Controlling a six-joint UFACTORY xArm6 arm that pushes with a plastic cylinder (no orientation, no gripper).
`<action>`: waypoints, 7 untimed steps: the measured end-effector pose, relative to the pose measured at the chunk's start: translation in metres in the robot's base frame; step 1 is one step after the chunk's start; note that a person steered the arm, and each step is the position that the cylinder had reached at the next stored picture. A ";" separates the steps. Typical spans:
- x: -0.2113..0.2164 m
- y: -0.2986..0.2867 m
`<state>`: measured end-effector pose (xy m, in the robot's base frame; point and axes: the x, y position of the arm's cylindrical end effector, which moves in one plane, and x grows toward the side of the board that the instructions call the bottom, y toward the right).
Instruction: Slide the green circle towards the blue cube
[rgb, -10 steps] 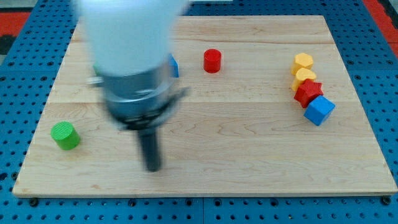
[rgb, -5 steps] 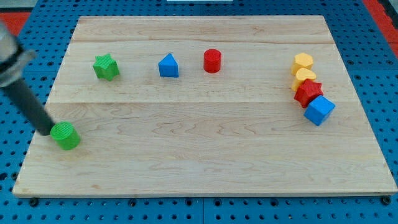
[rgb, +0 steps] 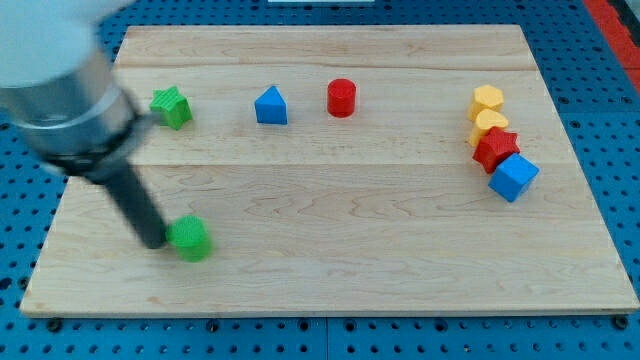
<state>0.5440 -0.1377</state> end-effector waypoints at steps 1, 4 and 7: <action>0.000 0.084; 0.010 0.127; -0.011 0.183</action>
